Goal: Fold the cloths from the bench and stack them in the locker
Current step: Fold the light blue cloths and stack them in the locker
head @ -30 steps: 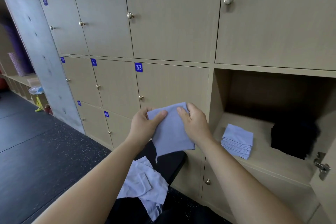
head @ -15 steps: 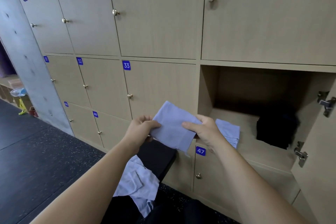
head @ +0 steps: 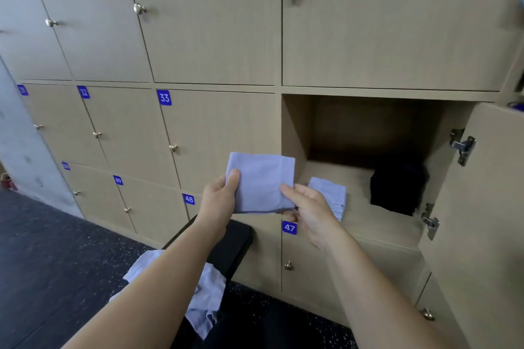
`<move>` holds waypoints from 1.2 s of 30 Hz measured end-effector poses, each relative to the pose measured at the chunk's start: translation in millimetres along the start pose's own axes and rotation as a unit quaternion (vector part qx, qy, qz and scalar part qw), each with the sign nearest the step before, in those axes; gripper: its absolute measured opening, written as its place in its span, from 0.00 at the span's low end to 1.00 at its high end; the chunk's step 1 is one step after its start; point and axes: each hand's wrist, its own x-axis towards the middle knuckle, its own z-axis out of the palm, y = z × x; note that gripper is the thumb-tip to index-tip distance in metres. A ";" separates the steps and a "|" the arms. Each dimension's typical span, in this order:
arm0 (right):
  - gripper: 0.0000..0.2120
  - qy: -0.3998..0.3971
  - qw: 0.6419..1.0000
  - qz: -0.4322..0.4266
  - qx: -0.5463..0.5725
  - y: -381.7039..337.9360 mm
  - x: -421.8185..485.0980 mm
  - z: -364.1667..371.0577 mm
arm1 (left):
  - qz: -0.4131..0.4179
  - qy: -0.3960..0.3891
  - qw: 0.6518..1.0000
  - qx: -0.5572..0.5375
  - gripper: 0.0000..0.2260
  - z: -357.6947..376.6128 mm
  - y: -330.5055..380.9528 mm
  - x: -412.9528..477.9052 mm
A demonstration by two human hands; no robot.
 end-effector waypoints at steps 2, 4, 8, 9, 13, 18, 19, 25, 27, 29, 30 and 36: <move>0.10 0.030 0.998 -0.034 -0.036 5.4 1.0 -6.1 | -0.019 0.001 1.000 0.006 0.15 2.7 -6.6 2.0; 0.11 0.052 0.997 -0.051 -0.040 7.3 2.2 -11.3 | -0.033 0.002 0.999 0.019 0.14 6.9 -13.7 5.2; 0.19 0.091 0.995 -0.040 -0.025 13.5 7.3 -25.4 | -0.033 -0.023 0.998 0.044 0.12 25.3 -28.9 12.9; 0.20 0.099 0.994 -0.040 -0.029 17.8 9.1 -31.5 | -0.037 -0.028 0.998 0.043 0.12 30.6 -32.6 15.2; 0.17 0.162 0.982 -0.042 -0.084 42.7 17.7 -62.2 | -0.080 -0.068 0.994 0.037 0.10 50.5 -55.7 26.0; 0.22 0.233 0.961 -0.033 -0.145 75.5 32.1 -101.1 | -0.157 -0.126 0.979 0.041 0.08 80.6 -91.3 36.2; 0.23 0.240 0.958 -0.029 -0.154 81.2 35.3 -108.3 | -0.166 -0.127 0.977 0.039 0.10 87.4 -97.3 40.1; 0.24 0.277 0.944 -0.014 -0.180 99.9 68.7 -138.2 | -0.174 -0.129 0.975 0.056 0.05 122.7 -121.1 76.0; 0.25 0.287 0.941 -0.011 -0.180 103.3 81.6 -145.3 | -0.169 -0.120 0.976 0.062 0.05 132.5 -124.4 88.7; 0.25 0.291 0.939 -0.005 -0.186 105.6 93.5 -151.9 | -0.166 -0.116 0.977 0.066 0.09 141.6 -128.3 101.5; 0.25 0.291 0.937 -0.002 -0.192 106.3 99.2 -154.8 | -0.167 -0.123 0.976 0.069 0.10 145.9 -130.5 107.5; 0.23 0.276 0.941 0.017 -0.195 104.7 138.5 -173.3 | -0.143 -0.190 0.965 0.106 0.10 166.4 -131.0 143.6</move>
